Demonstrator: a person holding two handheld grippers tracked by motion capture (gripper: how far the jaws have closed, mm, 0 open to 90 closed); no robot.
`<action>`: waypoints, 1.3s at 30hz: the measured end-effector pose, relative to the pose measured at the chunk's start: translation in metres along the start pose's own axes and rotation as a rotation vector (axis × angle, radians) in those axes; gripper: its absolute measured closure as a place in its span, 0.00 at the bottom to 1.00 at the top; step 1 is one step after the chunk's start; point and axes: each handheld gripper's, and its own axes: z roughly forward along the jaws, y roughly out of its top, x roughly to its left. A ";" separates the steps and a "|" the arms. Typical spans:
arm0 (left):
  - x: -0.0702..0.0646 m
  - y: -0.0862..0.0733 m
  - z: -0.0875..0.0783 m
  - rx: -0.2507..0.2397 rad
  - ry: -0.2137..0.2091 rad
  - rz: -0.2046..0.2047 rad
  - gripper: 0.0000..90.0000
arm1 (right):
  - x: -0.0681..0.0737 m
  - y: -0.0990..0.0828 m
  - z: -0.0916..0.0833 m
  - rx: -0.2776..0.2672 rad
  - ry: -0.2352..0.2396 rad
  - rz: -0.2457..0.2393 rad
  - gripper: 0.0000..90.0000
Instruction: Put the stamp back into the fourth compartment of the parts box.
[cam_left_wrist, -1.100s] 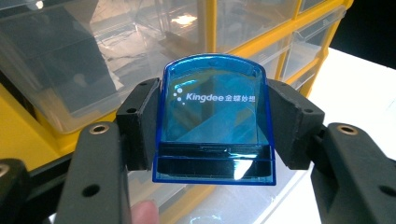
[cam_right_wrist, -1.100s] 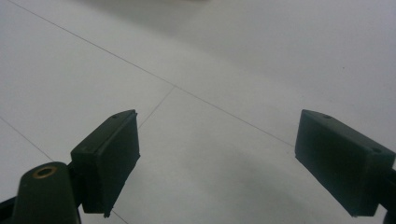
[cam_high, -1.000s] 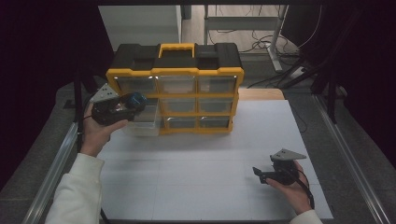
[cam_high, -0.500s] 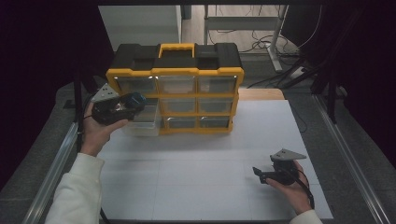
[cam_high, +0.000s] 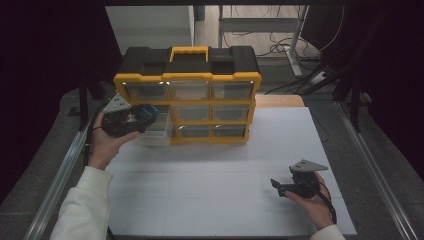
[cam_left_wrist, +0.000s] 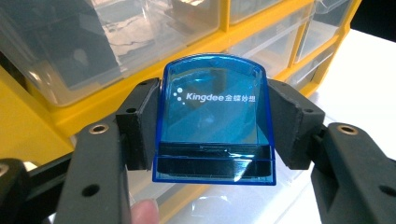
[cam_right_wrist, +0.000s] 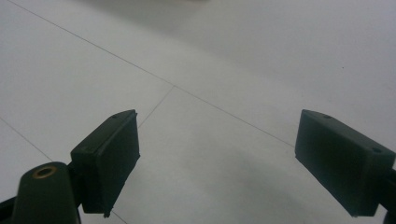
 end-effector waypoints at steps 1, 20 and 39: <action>-0.001 0.000 0.000 0.001 -0.001 0.001 0.45 | 0.000 0.000 0.000 0.000 0.000 0.000 0.16; -0.011 0.007 -0.012 -0.066 0.008 -0.003 0.25 | 0.000 0.000 0.000 0.003 0.001 0.000 0.16; -0.032 0.004 -0.027 -0.113 -0.108 -0.052 0.26 | 0.000 0.000 0.000 0.001 -0.002 0.002 0.16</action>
